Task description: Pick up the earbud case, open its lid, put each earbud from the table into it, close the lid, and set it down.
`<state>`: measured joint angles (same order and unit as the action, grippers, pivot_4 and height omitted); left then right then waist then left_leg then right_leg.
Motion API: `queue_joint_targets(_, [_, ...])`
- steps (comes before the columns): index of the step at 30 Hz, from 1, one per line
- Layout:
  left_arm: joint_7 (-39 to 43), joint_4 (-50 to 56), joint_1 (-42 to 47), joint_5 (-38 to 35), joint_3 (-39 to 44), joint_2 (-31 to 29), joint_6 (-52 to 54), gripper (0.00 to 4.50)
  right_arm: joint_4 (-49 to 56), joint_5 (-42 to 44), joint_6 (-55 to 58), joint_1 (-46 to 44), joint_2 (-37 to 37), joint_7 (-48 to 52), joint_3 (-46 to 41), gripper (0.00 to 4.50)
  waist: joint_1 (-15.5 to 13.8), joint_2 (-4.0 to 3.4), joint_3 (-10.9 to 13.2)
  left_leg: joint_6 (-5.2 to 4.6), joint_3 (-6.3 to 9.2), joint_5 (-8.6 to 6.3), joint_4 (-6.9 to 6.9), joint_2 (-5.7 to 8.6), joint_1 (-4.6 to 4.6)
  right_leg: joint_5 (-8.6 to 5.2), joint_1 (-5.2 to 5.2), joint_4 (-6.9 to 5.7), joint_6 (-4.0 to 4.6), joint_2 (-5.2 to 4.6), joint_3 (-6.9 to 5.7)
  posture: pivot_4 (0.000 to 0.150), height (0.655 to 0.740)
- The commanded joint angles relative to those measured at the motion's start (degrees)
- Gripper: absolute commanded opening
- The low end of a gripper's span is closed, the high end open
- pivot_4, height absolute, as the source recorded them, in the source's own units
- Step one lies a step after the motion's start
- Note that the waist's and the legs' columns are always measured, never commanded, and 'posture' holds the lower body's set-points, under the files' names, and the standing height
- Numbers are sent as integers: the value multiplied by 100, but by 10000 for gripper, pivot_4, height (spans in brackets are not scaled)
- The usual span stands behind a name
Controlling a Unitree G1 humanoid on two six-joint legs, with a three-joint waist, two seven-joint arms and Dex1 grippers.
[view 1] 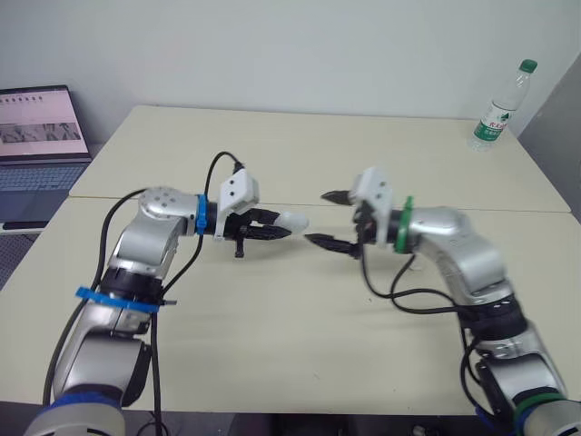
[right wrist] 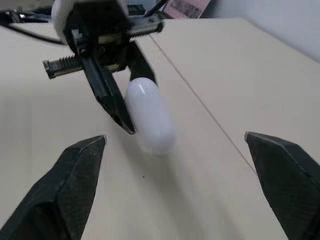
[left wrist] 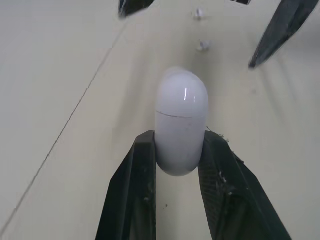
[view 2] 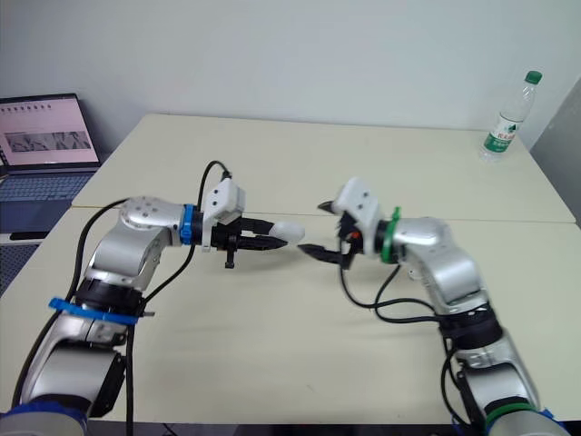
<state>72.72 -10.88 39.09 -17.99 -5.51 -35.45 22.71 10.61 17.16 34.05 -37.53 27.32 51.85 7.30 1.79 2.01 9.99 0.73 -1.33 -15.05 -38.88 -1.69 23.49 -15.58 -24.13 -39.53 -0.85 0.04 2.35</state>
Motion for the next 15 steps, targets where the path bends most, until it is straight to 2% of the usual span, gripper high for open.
queue_joint_targets(1, [-557, 945, -438, -595, 442, 180, 716, 7744, 358, 338, -94, -19, 274, 263, -349, 44481, 4, 0, 0, 0, 0, 0, 0, 0, 0, 0, 0, -1, 0, 0, 1, 1500, 7400])
queue_joint_targets(7, [-1321, 1799, -840, -1005, 550, 574, 1350, 7744, 301, 203, -326, -107, 273, 218, -48, 44481, -1, 0, 0, 0, 4, 0, 0, 0, -2, 0, 1, -8, 0, 2, 1, 1500, 7400])
queue_joint_targets(15, [-1534, 2107, -940, -1162, 437, 550, 1501, 7744, 51, 99, -485, -257, 147, 105, 171, 44481, 1, 0, 0, 1, 2, 0, 0, 2, -2, 0, 1, -6, 0, 1, 2, 1500, 7400])
